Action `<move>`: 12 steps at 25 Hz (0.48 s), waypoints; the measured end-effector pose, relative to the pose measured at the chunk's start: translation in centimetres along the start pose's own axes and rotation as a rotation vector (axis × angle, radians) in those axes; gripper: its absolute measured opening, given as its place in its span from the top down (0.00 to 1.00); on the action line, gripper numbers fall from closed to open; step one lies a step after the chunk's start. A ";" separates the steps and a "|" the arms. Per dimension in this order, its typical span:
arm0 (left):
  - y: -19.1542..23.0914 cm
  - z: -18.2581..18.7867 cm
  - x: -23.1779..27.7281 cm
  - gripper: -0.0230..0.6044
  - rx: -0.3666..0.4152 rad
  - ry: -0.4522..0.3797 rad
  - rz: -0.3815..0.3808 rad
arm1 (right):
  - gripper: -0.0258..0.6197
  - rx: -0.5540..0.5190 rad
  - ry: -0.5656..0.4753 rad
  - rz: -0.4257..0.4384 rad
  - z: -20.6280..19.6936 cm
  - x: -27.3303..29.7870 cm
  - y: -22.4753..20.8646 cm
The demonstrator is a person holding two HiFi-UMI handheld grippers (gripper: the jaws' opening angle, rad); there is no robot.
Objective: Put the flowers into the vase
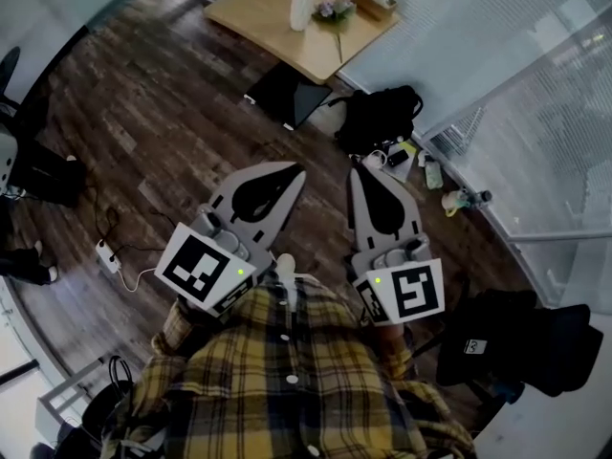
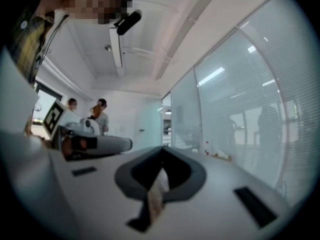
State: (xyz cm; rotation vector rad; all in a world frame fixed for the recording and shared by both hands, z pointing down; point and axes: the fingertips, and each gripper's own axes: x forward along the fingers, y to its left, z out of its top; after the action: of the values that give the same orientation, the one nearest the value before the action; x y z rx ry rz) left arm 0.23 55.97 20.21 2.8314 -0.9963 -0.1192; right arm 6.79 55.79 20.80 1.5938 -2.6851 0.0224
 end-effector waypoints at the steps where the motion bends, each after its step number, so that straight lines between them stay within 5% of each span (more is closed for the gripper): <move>1: -0.2 -0.1 -0.2 0.95 0.000 -0.001 0.004 | 0.94 -0.003 -0.002 0.004 0.0 -0.2 0.1; 12: 0.7 -0.3 -1.0 0.95 -0.001 0.000 0.042 | 0.94 0.017 0.000 0.041 -0.4 0.7 1.0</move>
State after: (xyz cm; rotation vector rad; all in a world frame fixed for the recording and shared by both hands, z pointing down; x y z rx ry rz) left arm -0.96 56.07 20.64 2.8079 -1.0542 -0.1148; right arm 5.58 55.69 21.19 1.5434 -2.7244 0.0453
